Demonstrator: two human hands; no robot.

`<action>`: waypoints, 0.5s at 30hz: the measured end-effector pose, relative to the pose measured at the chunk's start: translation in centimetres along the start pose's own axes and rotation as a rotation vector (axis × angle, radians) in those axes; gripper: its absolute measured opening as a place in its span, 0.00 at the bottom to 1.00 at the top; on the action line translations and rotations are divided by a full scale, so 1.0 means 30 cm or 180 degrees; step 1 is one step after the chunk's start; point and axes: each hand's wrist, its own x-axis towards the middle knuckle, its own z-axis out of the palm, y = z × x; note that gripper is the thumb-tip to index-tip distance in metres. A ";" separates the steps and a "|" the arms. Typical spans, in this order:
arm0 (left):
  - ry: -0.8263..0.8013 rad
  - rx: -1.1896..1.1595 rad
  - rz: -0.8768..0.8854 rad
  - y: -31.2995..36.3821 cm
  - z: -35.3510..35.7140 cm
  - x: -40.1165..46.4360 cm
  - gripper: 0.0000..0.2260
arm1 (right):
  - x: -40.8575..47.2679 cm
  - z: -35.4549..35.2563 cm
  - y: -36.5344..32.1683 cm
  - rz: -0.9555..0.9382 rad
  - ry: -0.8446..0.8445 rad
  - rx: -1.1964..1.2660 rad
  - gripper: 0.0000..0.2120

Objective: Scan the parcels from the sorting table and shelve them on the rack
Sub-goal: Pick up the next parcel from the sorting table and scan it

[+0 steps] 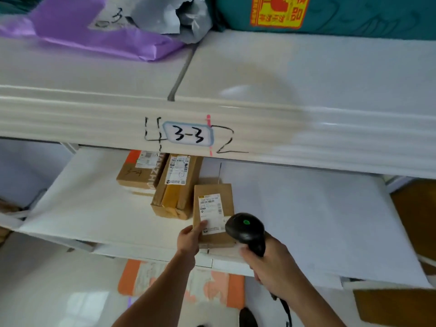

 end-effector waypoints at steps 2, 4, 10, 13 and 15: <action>0.0124 -0.0180 0.0035 0.007 -0.012 0.026 0.27 | -0.008 0.039 -0.018 0.0095 0.0057 0.0123 0.07; 0.0266 -0.0458 -0.0105 -0.001 -0.014 0.020 0.40 | -0.016 0.068 -0.033 0.0191 0.0100 0.0317 0.06; -0.0303 -0.0810 -0.0981 -0.127 0.006 -0.058 0.27 | -0.059 0.107 -0.066 0.0243 0.0235 0.0509 0.06; -0.0704 -0.0915 -0.0855 -0.130 0.042 -0.026 0.29 | -0.063 0.107 -0.064 0.0202 0.0352 0.0497 0.07; -0.0736 -0.0853 -0.0666 -0.100 0.073 -0.006 0.27 | -0.066 0.107 -0.054 0.0218 0.0354 0.0507 0.07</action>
